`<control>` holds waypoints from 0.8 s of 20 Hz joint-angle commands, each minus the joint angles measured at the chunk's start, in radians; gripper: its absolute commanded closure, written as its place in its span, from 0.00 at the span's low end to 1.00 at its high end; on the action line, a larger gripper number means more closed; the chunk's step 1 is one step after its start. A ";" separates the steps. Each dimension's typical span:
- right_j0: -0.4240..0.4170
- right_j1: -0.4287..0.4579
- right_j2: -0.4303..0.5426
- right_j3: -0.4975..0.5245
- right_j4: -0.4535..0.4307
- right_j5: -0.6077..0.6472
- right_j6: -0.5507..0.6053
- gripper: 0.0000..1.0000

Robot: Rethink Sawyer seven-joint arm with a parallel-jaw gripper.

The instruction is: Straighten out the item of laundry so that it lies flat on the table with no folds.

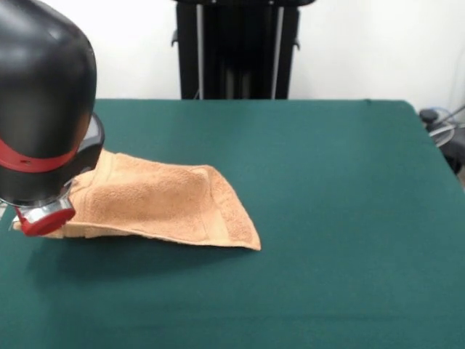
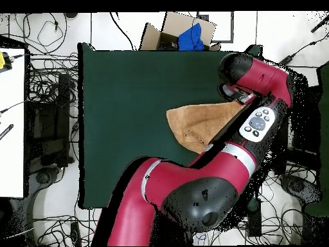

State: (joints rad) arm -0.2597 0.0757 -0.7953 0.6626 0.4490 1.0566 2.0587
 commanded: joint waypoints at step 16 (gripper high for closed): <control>0.003 -0.012 0.066 -0.057 -0.100 0.055 0.038 1.00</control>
State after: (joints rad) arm -0.2596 0.0734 -0.7954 0.5858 0.4024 1.0593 2.0587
